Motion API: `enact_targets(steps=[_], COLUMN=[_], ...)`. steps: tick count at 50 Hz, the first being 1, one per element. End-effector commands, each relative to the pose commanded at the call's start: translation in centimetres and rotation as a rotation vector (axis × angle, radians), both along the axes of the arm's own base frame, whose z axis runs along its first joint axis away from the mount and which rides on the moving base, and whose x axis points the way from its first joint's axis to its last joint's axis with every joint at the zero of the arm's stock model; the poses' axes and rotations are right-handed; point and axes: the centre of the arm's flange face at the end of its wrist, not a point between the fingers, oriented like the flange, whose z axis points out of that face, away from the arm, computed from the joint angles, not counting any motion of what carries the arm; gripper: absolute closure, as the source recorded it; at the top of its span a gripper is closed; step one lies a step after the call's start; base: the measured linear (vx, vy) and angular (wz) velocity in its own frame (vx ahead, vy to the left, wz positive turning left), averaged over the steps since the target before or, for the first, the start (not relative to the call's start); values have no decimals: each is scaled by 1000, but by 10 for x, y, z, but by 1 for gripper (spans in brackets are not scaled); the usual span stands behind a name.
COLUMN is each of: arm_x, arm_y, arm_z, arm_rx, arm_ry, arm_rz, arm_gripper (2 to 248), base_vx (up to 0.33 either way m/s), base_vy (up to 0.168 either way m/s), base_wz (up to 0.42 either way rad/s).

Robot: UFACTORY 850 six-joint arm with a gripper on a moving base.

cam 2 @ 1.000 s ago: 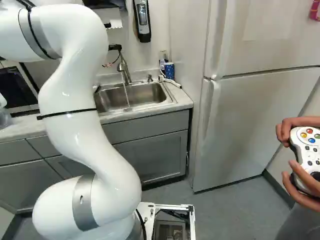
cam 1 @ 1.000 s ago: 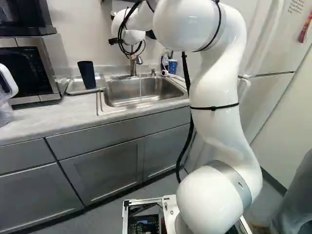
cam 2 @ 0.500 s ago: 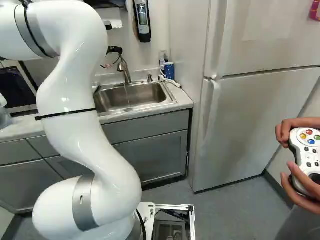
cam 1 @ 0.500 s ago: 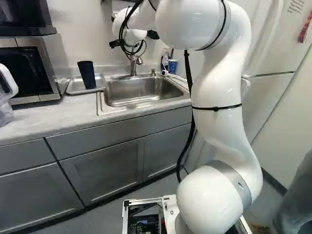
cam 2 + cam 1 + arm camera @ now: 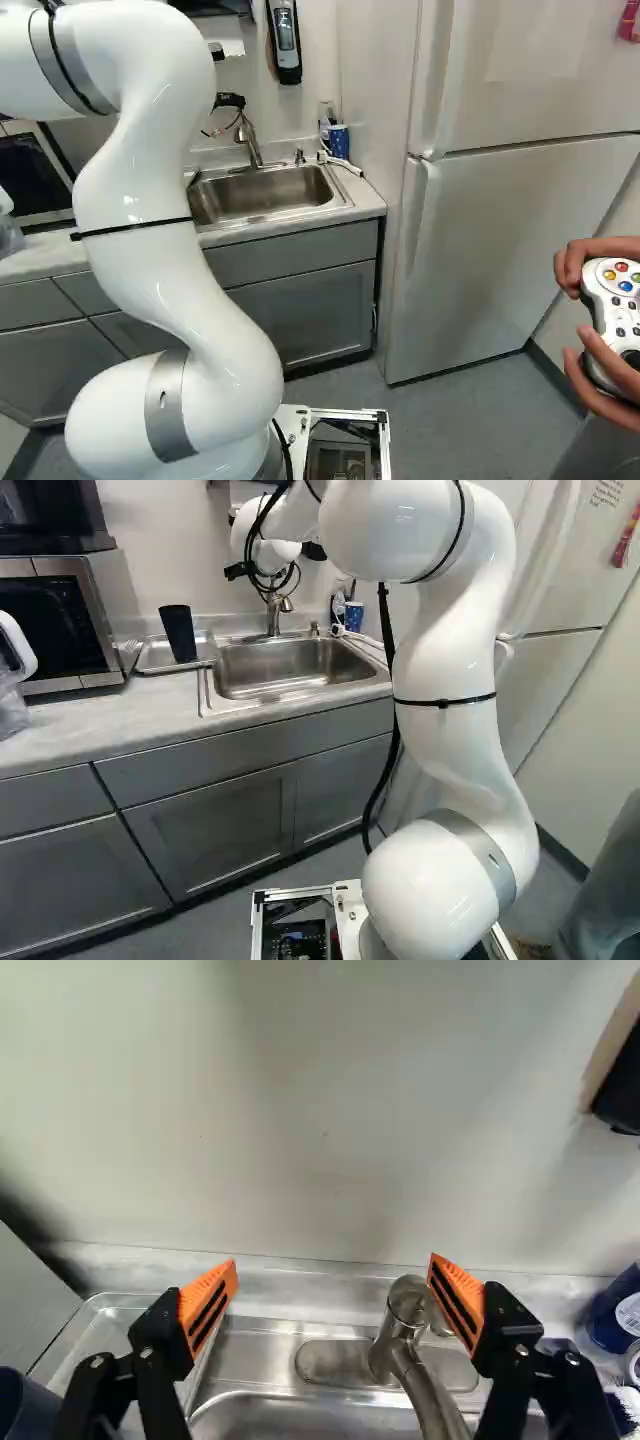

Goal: Rinse the cup and place it in the tray

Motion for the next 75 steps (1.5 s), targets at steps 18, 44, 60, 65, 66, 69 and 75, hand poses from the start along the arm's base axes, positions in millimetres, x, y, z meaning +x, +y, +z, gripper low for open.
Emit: enact_targets(steps=[18, 44, 60, 65, 66, 69, 75], arm_x=[-20, -59, -85, -93, -95, -99, -108], arm_y=[4, 1, 4, 6, 7, 9, 13], arm_z=[3, 7, 9, 9, 9, 9, 8], arm_rx=[-3, -10, -13, -15, -15, -17, -21], arm_ry=[7, 24, 32, 34, 36, 40, 54], arm_rz=[15, 34, 53, 63, 65, 71, 86], arm_gripper=[3, 3, 3, 3, 3, 3, 3], base_vx=[0, 0, 0, 0, 0, 0, 0], base_vy=[0, 0, 0, 0, 0, 0, 0], base_wz=[0, 0, 0, 0, 0, 0, 0])
